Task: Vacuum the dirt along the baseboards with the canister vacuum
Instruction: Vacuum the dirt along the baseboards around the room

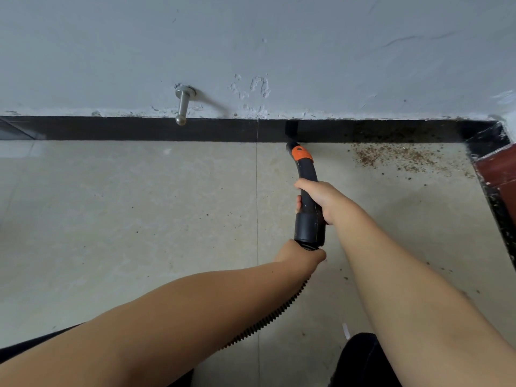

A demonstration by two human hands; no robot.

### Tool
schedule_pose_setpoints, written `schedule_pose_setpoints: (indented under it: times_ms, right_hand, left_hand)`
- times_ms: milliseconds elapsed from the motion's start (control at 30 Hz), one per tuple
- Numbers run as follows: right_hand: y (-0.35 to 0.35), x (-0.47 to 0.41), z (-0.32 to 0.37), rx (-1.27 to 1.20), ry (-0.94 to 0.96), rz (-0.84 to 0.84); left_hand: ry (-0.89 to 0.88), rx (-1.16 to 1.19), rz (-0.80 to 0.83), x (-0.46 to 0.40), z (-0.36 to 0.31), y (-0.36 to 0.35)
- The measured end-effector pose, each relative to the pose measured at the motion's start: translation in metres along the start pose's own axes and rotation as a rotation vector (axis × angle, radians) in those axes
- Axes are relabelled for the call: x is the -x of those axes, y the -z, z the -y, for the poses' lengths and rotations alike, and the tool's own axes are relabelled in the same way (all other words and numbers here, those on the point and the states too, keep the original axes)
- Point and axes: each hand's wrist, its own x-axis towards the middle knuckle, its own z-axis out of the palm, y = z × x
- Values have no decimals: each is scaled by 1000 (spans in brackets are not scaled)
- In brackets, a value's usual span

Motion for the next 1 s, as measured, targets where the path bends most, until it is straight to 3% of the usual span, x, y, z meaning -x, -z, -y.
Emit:
schedule_pose_setpoints:
  times_ms: [200, 467, 800, 900, 1000]
  right_hand:
    - [-18, -5, -1, 1, 45, -47]
    - [9, -8, 0, -95, 65, -217]
    - [-18, 5, -8, 121, 7, 49]
    - [-11, 12, -18, 147, -6, 35]
    - [15, 19, -31, 112, 9, -94]
  left_hand:
    - [20, -11, -46, -8, 5, 13]
    - [-1, -66, 27, -15, -8, 8]
    - [43, 101, 17, 13, 13, 3]
    - [66, 106, 62, 22, 21, -6]
    - [83, 29, 185, 22, 20, -16]
